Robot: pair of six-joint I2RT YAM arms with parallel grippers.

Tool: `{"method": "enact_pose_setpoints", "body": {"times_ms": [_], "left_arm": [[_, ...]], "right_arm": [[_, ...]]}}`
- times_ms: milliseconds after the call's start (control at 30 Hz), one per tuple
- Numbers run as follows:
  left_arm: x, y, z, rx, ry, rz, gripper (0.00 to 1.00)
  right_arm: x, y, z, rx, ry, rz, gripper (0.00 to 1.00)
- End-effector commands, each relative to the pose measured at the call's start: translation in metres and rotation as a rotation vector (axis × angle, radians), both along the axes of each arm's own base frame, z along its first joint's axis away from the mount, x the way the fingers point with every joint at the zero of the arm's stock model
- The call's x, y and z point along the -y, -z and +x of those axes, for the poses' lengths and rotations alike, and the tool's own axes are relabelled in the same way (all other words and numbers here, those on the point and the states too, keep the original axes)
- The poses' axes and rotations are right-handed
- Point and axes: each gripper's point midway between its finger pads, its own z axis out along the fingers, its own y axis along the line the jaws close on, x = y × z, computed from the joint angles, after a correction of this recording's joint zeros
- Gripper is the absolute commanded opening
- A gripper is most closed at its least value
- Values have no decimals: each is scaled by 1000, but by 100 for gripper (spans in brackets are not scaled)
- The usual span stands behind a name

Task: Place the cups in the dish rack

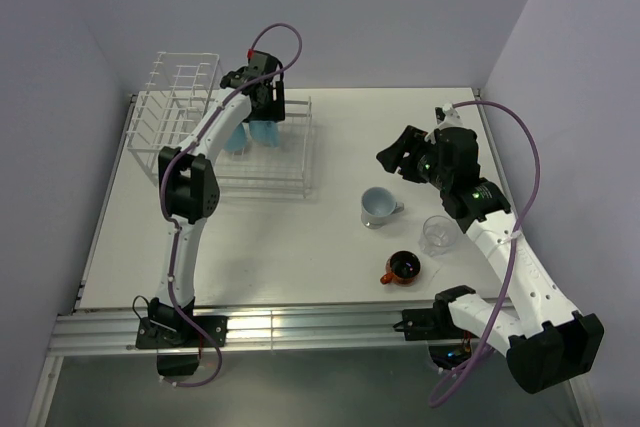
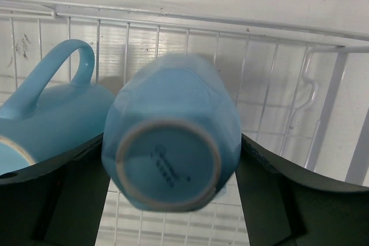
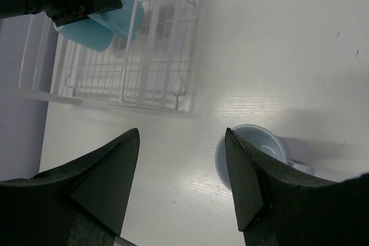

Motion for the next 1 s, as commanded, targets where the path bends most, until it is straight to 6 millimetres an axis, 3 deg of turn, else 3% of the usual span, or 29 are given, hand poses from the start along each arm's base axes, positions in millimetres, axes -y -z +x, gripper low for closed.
{"method": "enact_pose_setpoints", "body": {"times_ms": [0,333,367,533,967], "left_arm": [[-2,16,-2,-30,-15,20,84],[-3,4,0,7,-24,10,84],[-3,-2,1,23,-25,7,89],[-3,-21,5,77,-29,2,93],[5,-78,4,219,-6,-21,94]], "right_arm": [[-1,-12,6,54,-10,4,69],[-2,-9,5,52,-15,3,69],[-2,-10,5,54,-16,2,69],[-1,-10,5,55,-16,-3,69],[-1,-14,4,63,-19,-8,70]]}}
